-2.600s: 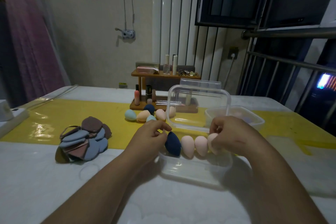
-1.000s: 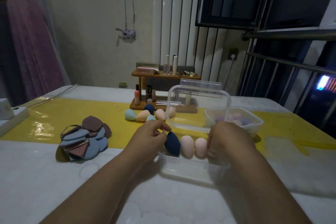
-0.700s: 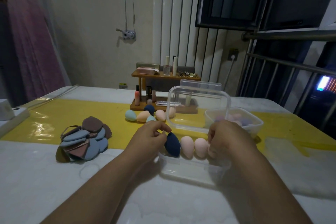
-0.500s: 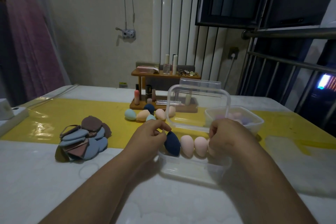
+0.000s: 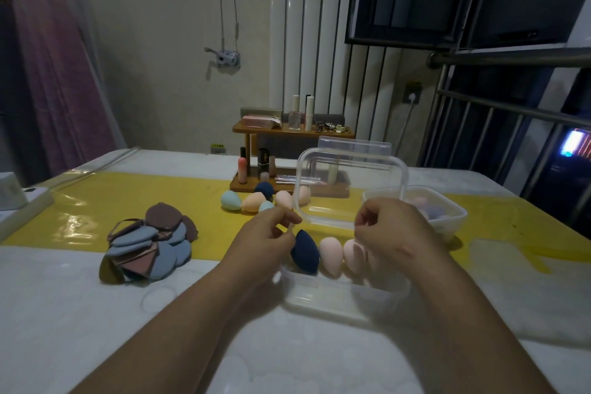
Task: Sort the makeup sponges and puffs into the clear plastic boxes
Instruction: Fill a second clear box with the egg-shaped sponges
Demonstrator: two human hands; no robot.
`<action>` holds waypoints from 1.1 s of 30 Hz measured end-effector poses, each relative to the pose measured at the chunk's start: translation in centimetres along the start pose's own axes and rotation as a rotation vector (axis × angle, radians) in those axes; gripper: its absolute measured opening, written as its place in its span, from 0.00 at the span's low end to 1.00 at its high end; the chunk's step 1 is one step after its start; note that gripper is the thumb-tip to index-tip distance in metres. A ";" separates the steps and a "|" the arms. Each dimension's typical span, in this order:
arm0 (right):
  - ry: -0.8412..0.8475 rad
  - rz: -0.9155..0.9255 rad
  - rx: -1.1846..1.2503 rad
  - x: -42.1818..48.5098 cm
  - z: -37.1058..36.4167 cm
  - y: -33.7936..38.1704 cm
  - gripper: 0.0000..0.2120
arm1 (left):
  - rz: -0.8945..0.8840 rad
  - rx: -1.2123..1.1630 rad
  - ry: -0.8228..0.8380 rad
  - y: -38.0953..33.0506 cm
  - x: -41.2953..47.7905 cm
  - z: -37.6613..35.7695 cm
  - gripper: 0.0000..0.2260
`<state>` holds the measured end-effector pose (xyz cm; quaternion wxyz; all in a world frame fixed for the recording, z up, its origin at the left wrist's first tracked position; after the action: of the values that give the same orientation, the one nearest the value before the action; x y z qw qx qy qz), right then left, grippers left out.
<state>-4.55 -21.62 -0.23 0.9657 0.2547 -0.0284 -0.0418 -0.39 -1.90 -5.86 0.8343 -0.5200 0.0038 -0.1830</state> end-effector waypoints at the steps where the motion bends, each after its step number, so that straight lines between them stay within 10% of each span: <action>1: -0.021 0.045 -0.002 0.1 -0.2 0.5 0.05 | 0.000 0.005 -0.006 0.0 0.0 0.1 0.11; 12: 0.042 0.163 -0.091 0.7 -2.7 1.8 0.19 | -0.022 -0.018 -0.121 0.1 0.4 0.7 0.01; 18: 0.049 0.175 -0.142 0.9 -2.9 1.9 0.19 | 0.217 0.770 -0.194 2.3 1.1 2.4 0.21; 26: 0.057 0.178 -0.136 1.0 -3.1 1.8 0.19 | 0.315 0.744 0.070 4.8 2.0 0.6 0.26; 33: 0.060 0.179 -0.154 1.0 -3.0 1.8 0.19 | 0.284 0.617 -0.069 3.3 1.4 1.6 0.19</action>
<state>-3.19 -18.67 -1.95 0.9827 0.1772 -0.0188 0.0502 2.19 0.31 -7.71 0.9691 -0.2434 -0.0073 -0.0398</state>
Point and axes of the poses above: each hand's wrist, its own x-axis towards the middle knuckle, its own z-axis out of the back of the hand, y = z × x, the point moved 8 cm from there along x, towards the middle knuckle, and after that the axes turned 9 degrees about y, right-handed, at the moved point
